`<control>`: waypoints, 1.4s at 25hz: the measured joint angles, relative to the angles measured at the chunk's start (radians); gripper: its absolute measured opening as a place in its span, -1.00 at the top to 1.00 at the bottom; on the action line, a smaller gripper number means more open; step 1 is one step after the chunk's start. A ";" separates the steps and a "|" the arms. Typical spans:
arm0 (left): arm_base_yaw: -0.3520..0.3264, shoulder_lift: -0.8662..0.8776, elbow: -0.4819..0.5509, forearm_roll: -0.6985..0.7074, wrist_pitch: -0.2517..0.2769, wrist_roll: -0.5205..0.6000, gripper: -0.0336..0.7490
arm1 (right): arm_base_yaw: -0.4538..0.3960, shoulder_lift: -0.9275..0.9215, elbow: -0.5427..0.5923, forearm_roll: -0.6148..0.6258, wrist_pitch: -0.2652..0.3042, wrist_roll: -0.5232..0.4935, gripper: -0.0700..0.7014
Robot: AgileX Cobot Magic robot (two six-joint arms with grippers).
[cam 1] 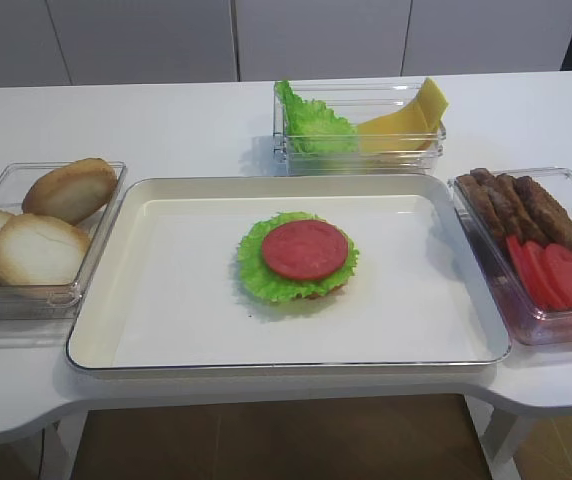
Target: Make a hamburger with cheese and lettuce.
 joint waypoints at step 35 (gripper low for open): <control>0.000 0.000 0.000 0.000 0.000 0.000 -0.15 | -0.078 -0.023 0.000 -0.002 -0.002 0.000 0.22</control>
